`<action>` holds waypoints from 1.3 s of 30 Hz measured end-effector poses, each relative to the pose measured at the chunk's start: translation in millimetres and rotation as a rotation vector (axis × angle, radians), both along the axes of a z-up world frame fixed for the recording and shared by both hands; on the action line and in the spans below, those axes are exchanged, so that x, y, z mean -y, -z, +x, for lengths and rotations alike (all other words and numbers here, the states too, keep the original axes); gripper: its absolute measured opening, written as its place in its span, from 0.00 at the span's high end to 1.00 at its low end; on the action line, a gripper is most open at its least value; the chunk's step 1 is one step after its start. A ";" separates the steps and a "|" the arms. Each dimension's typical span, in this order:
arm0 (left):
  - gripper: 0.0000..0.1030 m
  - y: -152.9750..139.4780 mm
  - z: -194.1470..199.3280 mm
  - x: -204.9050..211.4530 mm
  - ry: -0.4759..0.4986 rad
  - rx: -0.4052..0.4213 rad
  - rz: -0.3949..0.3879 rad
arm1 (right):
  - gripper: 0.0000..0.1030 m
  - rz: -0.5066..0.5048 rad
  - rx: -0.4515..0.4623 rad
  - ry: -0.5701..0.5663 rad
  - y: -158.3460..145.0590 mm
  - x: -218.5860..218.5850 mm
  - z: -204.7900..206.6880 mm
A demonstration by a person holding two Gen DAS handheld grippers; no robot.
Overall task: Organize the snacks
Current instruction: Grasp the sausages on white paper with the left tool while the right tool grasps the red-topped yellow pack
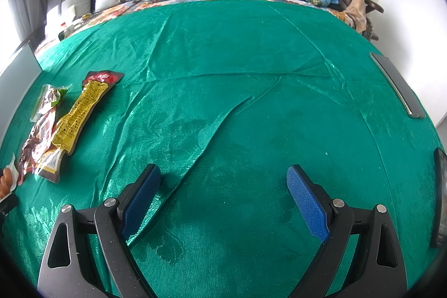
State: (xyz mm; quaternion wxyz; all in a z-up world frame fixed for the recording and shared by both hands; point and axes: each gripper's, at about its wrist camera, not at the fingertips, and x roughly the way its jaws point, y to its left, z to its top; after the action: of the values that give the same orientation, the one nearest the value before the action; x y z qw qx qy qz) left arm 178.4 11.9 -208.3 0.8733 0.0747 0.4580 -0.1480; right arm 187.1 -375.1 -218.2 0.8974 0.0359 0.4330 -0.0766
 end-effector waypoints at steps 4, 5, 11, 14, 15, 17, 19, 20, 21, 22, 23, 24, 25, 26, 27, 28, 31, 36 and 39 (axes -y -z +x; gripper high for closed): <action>0.00 0.2 0.1 -0.2 0.000 0.000 -0.001 | 0.09 0.000 0.000 0.000 0.0 0.3 0.1; 0.00 0.2 0.1 -0.2 0.000 0.000 -0.001 | 0.09 0.000 0.000 0.000 -0.1 -0.1 -0.1; 0.00 0.3 0.5 -0.3 0.000 0.000 -0.002 | 0.09 -0.001 0.000 0.000 -0.1 -0.2 -0.1; 0.00 0.3 0.6 -0.4 0.000 0.000 -0.002 | 0.09 -0.004 -0.002 0.001 0.1 -0.2 0.1; 0.00 0.3 0.6 -0.4 0.000 0.000 -0.002 | 0.09 -0.006 -0.002 0.001 -0.4 -4.3 -3.0; 0.00 0.3 0.7 -0.4 0.000 0.000 -0.002 | 0.08 0.001 -0.002 -0.003 -0.3 -5.1 -3.2; 0.00 0.3 0.8 -0.4 0.000 0.000 -0.002 | 0.08 0.003 -0.005 -0.007 -0.4 -5.1 -1.2; 0.00 0.4 0.8 -0.5 0.000 0.000 -0.002 | 0.08 0.009 -0.039 -0.009 -2.1 -5.9 3.1; 0.00 0.4 0.9 -0.4 0.000 0.000 -0.003 | 0.09 0.047 -0.110 0.002 -6.1 -6.2 11.8; 0.00 0.4 0.9 -0.5 0.000 0.000 -0.003 | 0.10 0.116 -0.132 0.015 -11.0 -6.6 17.1; 0.00 0.5 0.9 -0.5 0.000 0.000 -0.003 | 0.10 0.224 -0.128 0.016 -17.3 -9.2 22.0; 0.00 0.4 1.0 -0.5 0.000 0.000 -0.003 | 0.10 0.328 -0.113 0.004 -23.8 -16.0 27.6; 0.00 0.4 1.0 -0.5 0.000 0.000 -0.003 | 0.11 0.383 -0.110 -0.018 -30.2 -30.2 36.7; 0.00 0.5 1.0 -0.5 0.000 0.000 -0.002 | 0.11 0.386 -0.122 -0.043 -33.9 -46.2 46.9; 0.00 0.4 1.0 -0.5 0.001 0.000 -0.003 | 0.11 0.364 -0.143 -0.078 -35.8 -67.6 61.6; 0.00 0.4 1.0 -0.5 0.001 0.000 -0.003 | 0.12 0.338 -0.161 -0.093 -35.0 -81.2 71.8; 0.00 0.5 1.0 -0.7 0.001 0.000 -0.003 | 0.31 0.239 -0.243 -0.081 -20.6 -114.7 109.6; 0.00 -0.8 2.0 -0.2 0.003 -0.002 -0.006 | 0.49 0.075 -0.287 -0.133 -18.2 -140.3 123.4; 0.00 -3.6 5.3 -1.2 0.036 -0.052 0.007 | 0.59 0.073 -0.311 -0.235 -20.1 -135.2 112.2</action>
State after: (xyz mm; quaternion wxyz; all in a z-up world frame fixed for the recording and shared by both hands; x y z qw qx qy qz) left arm 183.7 13.1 -204.7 0.8580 0.0818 0.4799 -0.1639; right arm 299.3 -239.9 -198.2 0.8205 0.0056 0.5702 0.0399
